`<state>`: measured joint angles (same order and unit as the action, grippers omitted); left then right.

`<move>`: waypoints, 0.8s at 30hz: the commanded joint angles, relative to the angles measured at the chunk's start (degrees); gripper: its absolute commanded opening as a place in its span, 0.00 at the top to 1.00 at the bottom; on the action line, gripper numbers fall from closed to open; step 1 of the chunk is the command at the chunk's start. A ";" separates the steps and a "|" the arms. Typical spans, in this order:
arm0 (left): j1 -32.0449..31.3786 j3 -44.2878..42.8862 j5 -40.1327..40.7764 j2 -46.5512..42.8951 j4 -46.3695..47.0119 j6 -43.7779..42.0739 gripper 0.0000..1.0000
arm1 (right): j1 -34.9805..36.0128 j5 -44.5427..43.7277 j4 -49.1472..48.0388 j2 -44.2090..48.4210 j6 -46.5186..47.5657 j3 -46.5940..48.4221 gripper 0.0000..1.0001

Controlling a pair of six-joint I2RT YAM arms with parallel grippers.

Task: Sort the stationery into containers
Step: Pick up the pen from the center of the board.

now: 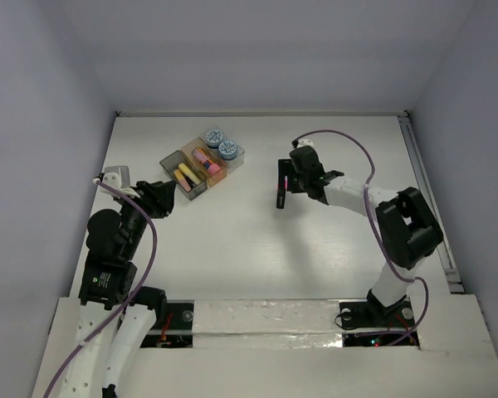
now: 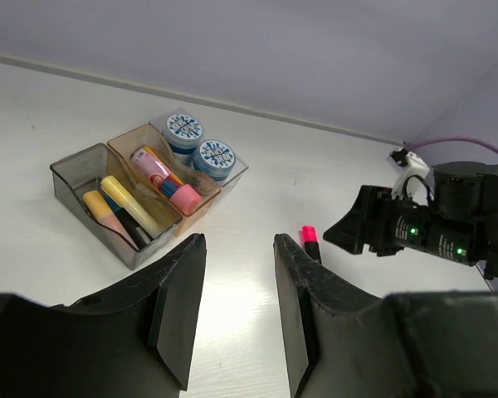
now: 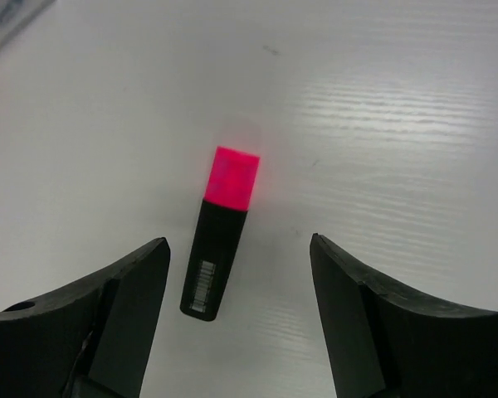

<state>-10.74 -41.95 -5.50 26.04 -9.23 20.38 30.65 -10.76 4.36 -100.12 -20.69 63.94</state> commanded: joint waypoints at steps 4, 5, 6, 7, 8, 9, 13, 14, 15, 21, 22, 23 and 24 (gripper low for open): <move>0.46 0.29 -0.05 -0.82 2.38 -0.34 0.65 | 2.30 0.57 4.08 -4.20 1.09 3.73 0.27; 0.46 0.29 0.22 -0.73 2.21 -0.34 0.65 | 2.30 1.18 4.08 -5.52 1.09 4.26 0.29; 0.46 0.21 0.31 -0.21 2.20 -0.43 0.65 | 2.30 1.53 4.25 -6.05 0.91 4.52 0.30; 0.46 0.21 -0.30 -0.12 2.29 -0.34 0.65 | 2.30 2.32 4.17 -6.67 0.91 4.87 0.33; 0.46 0.29 -0.74 -0.20 2.47 -0.34 0.65 | 2.30 2.33 4.51 -7.72 1.00 5.40 0.35; 0.46 0.29 -0.83 -0.64 2.55 -0.43 0.65 | 2.30 1.63 4.69 -8.16 1.09 5.58 0.37; 0.46 0.21 -0.91 -0.03 2.47 -0.34 0.65 | 2.30 -2.59 6.10 -9.31 1.61 6.37 0.56; 0.46 0.29 -1.27 -0.03 2.73 -0.26 0.65 | 2.30 -2.51 6.19 -9.57 1.88 6.63 0.60; 0.46 0.38 -1.44 -0.64 2.82 -0.25 0.65 | 2.30 -2.51 6.53 -10.18 2.40 6.98 0.64; 0.46 0.29 -1.18 -0.81 2.55 -0.26 0.65 | 3.36 -4.52 8.82 -11.33 3.11 9.71 0.87; 0.46 0.29 -1.01 -1.08 2.55 -0.34 0.65 | 3.36 -4.88 8.74 -10.63 3.11 9.88 0.89; 0.46 0.29 -0.66 -1.08 2.47 -0.26 0.65 | 4.06 -4.62 8.56 -10.02 3.11 10.23 0.89; 0.46 0.29 -0.48 -0.82 2.38 -0.34 0.65 | 4.06 -4.27 7.43 -9.05 3.37 10.24 0.89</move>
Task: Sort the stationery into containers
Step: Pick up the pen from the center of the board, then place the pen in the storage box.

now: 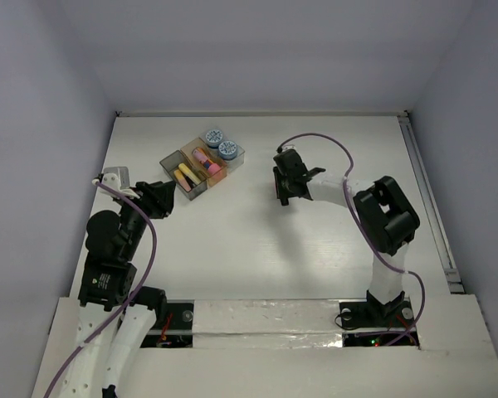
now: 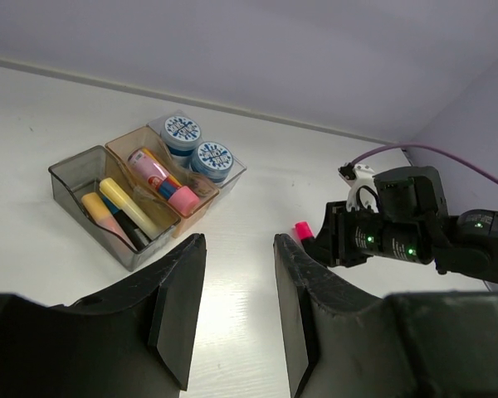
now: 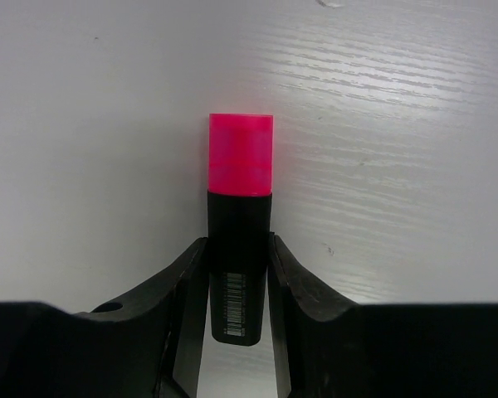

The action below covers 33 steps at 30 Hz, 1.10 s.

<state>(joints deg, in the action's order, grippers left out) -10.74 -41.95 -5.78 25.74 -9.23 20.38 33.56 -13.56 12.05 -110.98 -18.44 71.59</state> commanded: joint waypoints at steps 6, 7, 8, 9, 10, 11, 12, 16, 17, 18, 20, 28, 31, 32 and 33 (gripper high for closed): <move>0.46 0.29 -0.46 -0.51 2.47 -0.34 0.65 | 7.12 3.62 -9.06 5.60 3.85 6.52 0.90; 0.46 0.03 -0.20 -0.16 2.47 -0.43 0.65 | 7.13 7.72 -10.02 4.90 3.67 7.93 0.90; 0.46 0.03 -0.37 0.10 2.55 -0.34 0.65 | 7.92 10.11 -10.90 4.11 3.24 9.34 0.90; 0.46 0.03 -0.55 0.19 2.64 -0.43 0.65 | 7.92 12.66 -13.87 1.93 2.97 10.92 0.90; 0.46 0.12 -0.81 -0.07 2.56 -0.34 0.65 | 8.71 17.64 -15.29 0.60 2.18 14.07 0.90; 0.46 0.12 -0.55 -0.25 2.47 -0.43 0.65 | 9.67 19.26 -16.44 -0.89 1.65 16.01 0.90; 0.46 0.21 -0.29 -0.51 2.29 -0.34 0.65 | 10.20 20.49 -18.01 -4.13 0.95 20.30 0.90; 0.46 0.21 -0.98 1.15 2.47 -0.43 0.65 | 12.66 22.26 -23.56 -12.73 -1.94 27.70 0.90; 0.46 0.29 -1.07 1.07 2.55 -0.43 0.65 | 13.28 24.18 -23.74 -14.69 -2.48 32.68 0.89; 0.46 0.29 -0.99 0.81 2.47 -0.43 0.65 | 13.28 24.54 -23.92 -16.53 -2.83 35.08 0.89; 0.46 0.12 -0.37 0.98 2.64 -0.52 0.65 | 14.51 24.64 -21.66 -21.98 -2.57 43.31 0.89; 0.46 0.12 -0.28 0.98 2.47 -0.52 0.65 | 15.04 23.67 -15.57 -34.13 -1.69 60.51 0.87; 0.46 0.12 -0.20 0.46 2.47 -0.52 0.65 | 15.04 23.85 -14.78 -35.27 -1.43 61.64 0.68; 0.46 0.12 -0.02 0.45 2.47 -0.52 0.65 | 15.04 23.76 -14.60 -35.18 -1.25 61.48 0.60; 0.46 0.03 -0.02 0.72 2.55 -0.52 0.65 | 15.04 23.50 -14.86 -34.84 -1.16 61.13 0.54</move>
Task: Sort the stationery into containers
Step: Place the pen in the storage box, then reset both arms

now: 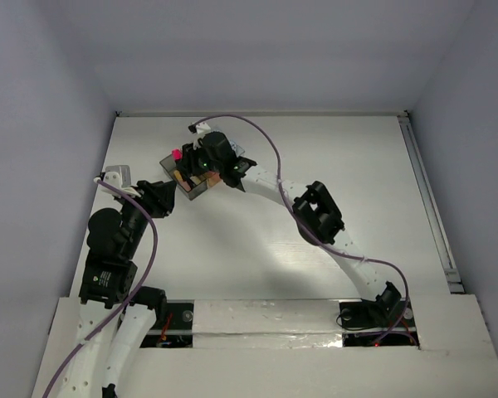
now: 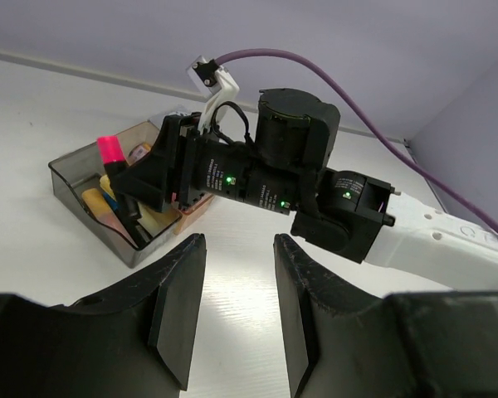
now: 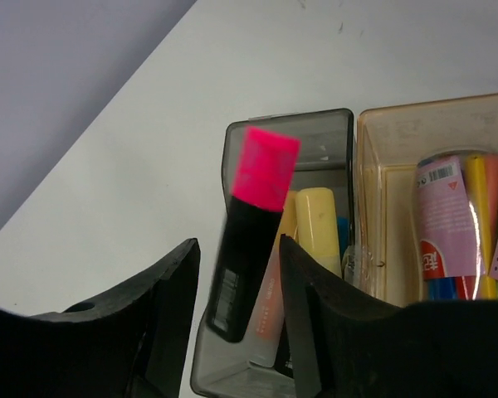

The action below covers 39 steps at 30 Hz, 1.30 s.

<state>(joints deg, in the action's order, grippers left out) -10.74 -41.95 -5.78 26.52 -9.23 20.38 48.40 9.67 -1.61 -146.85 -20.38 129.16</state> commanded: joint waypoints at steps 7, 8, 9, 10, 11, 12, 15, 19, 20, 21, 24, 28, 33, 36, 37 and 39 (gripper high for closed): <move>0.46 0.03 0.07 0.19 2.55 -0.52 0.65 | 0.20 -1.85 -3.49 7.79 2.01 -3.38 0.35; 0.46 0.03 -0.02 0.20 2.47 -0.61 0.65 | 0.20 -2.11 -4.01 9.89 2.10 -6.09 0.35; 0.46 0.03 -0.02 0.28 2.29 -0.52 0.65 | 0.20 -2.20 -5.41 11.48 2.27 -8.12 0.35; 0.46 -0.06 0.42 0.02 2.03 -0.69 0.65 | 0.20 -2.46 -6.64 13.32 2.36 -10.75 0.36; 0.46 -0.06 0.85 -0.15 1.77 -0.78 0.65 | 0.20 -3.42 -8.05 18.13 2.36 -13.99 0.43; 0.46 -0.06 1.21 -0.33 1.68 -0.87 0.65 | 0.20 -4.13 -11.98 20.96 2.19 -22.12 0.50; 0.46 -0.15 0.86 0.11 1.85 -0.87 0.65 | 0.20 -8.69 -17.71 32.70 2.89 -38.12 0.91; 1.07 -0.06 -0.11 -0.68 2.11 -1.04 0.64 | 0.20 -15.98 -20.63 48.69 5.78 -57.19 1.00; 1.07 -0.23 -0.19 -0.68 2.29 -1.05 0.64 | 0.20 -19.65 -20.89 52.15 6.05 -60.84 1.00; 1.07 -0.23 -0.54 -0.68 2.47 -1.05 0.63 | -0.32 -21.69 -20.63 55.58 6.06 -64.18 1.00; 1.07 0.12 -2.04 -1.73 3.52 -1.13 0.61 | -0.85 -28.29 -18.10 69.99 6.84 -75.70 1.00; 1.07 0.29 -0.81 -3.84 4.31 -0.70 0.53 | -0.85 -36.46 -9.66 88.63 7.46 -83.89 0.93; 1.07 -0.23 -4.15 -3.06 6.95 0.27 0.36 | -0.85 -48.24 2.54 105.51 6.50 -86.63 0.14; 1.07 -1.37 -5.29 -2.27 7.91 0.71 0.29 | -0.85 -50.01 5.38 108.60 6.23 -87.32 0.08; 1.07 -1.46 -5.21 -2.09 8.26 0.89 0.28 | -0.85 -50.10 5.65 108.96 5.88 -87.76 0.08; 1.07 -1.81 -5.47 -1.65 8.88 1.15 0.28 | -0.85 -50.63 6.26 109.40 5.18 -87.94 0.08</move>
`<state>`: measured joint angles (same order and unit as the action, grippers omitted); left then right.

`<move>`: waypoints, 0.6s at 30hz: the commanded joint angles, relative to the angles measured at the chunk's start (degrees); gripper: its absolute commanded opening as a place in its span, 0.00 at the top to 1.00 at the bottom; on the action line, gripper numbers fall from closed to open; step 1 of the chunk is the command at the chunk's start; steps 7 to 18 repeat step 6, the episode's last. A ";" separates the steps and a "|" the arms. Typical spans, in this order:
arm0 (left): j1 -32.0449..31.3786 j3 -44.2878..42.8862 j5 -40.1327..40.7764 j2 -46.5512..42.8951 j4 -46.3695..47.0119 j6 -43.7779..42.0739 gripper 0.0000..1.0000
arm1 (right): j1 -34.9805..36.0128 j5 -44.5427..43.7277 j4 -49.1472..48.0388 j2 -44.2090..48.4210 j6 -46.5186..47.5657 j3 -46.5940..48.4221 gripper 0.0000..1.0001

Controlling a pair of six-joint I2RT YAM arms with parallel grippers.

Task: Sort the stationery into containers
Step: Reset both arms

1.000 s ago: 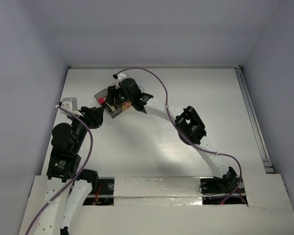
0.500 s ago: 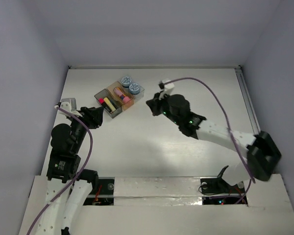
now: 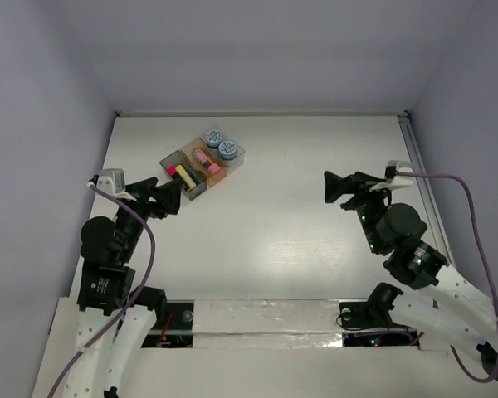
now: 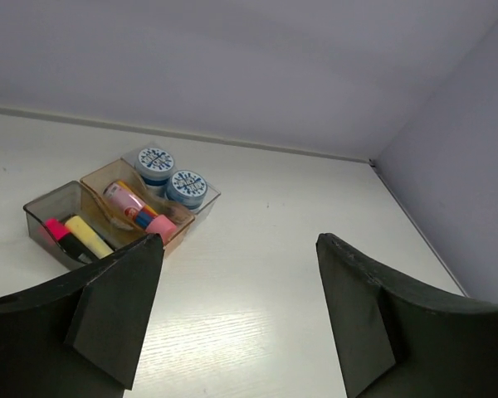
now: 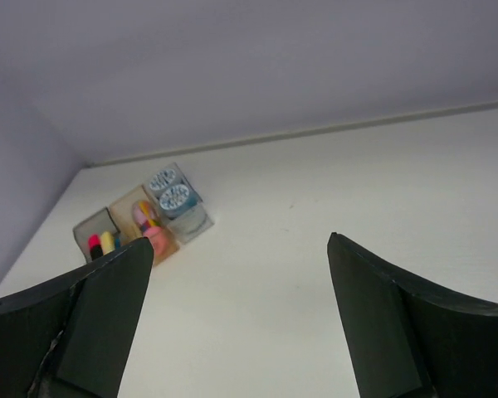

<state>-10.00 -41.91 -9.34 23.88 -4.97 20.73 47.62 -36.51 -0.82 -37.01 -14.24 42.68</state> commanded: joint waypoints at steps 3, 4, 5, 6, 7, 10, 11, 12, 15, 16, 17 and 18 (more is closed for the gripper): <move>0.33 -2.82 -3.13 3.01 4.62 0.80 0.28 | -0.07 -3.74 2.77 -0.34 -0.09 -2.59 0.08; 0.33 -2.74 -3.31 3.71 4.62 0.98 0.27 | -0.07 -3.57 2.58 -0.86 0.17 -2.60 0.08; 0.33 -1.95 -3.57 3.72 4.62 1.41 0.25 | -0.07 -3.48 2.58 -1.21 0.09 -2.08 0.07; 0.33 -1.69 -3.92 3.81 6.45 1.77 0.20 | -0.07 -3.65 3.27 -1.48 -0.08 -1.64 0.06; 0.33 -1.69 -3.92 3.81 6.45 1.77 0.20 | -0.07 -3.65 3.27 -1.48 -0.08 -1.64 0.06; 0.33 -1.69 -3.92 3.81 6.45 1.77 0.20 | -0.07 -3.65 3.27 -1.48 -0.08 -1.64 0.06; 0.33 -1.69 -3.92 3.81 6.45 1.77 0.20 | -0.07 -3.65 3.27 -1.48 -0.08 -1.64 0.06; 0.33 -1.69 -3.92 3.81 6.45 1.77 0.20 | -0.07 -3.65 3.27 -1.48 -0.08 -1.64 0.06; 0.33 -1.69 -3.92 3.81 6.45 1.77 0.20 | -0.07 -3.65 3.27 -1.48 -0.08 -1.64 0.06; 0.33 -1.69 -3.92 3.81 6.45 1.77 0.20 | -0.07 -3.65 3.27 -1.48 -0.08 -1.64 0.06; 0.33 -1.69 -3.92 3.81 6.45 1.77 0.20 | -0.07 -3.65 3.27 -1.48 -0.08 -1.64 0.06; 0.33 -1.69 -3.92 3.81 6.45 1.77 0.20 | -0.07 -3.65 3.27 -1.48 -0.08 -1.64 0.06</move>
